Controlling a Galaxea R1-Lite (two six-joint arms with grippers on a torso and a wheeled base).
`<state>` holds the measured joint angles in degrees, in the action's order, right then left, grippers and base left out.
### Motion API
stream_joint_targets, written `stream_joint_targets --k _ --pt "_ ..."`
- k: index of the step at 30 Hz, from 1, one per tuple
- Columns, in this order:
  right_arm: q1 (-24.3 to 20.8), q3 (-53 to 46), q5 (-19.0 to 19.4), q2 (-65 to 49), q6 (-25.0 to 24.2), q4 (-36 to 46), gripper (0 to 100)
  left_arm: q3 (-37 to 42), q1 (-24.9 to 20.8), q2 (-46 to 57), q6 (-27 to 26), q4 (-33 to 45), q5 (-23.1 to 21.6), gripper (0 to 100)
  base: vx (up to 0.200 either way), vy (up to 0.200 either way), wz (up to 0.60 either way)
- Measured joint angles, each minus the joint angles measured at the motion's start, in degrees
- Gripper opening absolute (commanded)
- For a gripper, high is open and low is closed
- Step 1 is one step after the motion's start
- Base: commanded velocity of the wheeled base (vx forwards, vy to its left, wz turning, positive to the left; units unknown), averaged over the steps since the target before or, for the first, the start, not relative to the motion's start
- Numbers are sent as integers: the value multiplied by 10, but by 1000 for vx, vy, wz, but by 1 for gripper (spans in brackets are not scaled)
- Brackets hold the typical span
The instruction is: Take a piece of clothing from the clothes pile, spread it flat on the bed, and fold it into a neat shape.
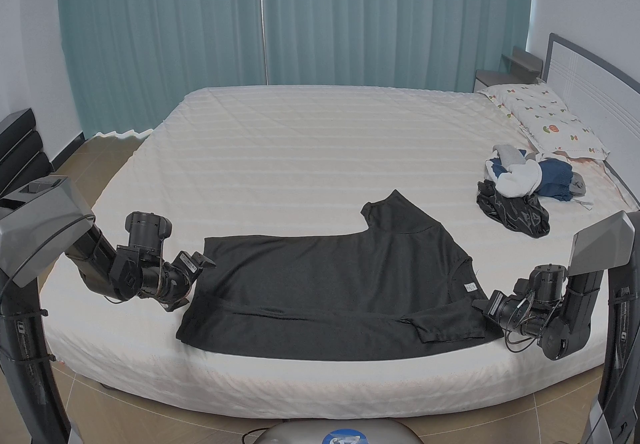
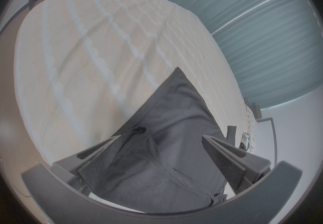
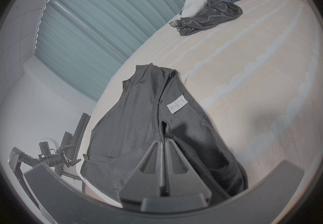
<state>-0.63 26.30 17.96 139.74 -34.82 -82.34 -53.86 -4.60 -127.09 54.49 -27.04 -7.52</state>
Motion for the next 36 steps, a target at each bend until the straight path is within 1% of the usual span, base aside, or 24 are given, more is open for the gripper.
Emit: stream_joint_targets --k 10,15,16,19,23,27,33,36 --pt "-4 -1 0 7 0 -14 0 -27 -18 -28 -22 0 27 100 0 0 0" --pt "-4 -2 0 8 0 -14 0 -36 -27 -42 -47 0 60 100 0 0 0" --pt "-4 -2 0 8 0 -14 0 -39 -30 -45 -49 1 70 0 0 0 0" --pt "-4 -2 0 8 0 -14 0 -47 -38 -55 -51 3 92 0 0 0 0" --pt "-4 -2 -2 8 0 -15 0 -49 -43 -62 -52 8 97 0 0 0 0" --pt "-4 -2 -17 8 1 -16 0 -47 -43 -64 -57 13 121 0 0 0 0" --pt "-8 -7 -24 8 0 -55 0 -44 -42 -64 -65 30 152 0 0 0 0" --pt "-9 -12 -24 8 -1 -66 0 -40 -39 -63 -64 31 159 0 0 0 0"
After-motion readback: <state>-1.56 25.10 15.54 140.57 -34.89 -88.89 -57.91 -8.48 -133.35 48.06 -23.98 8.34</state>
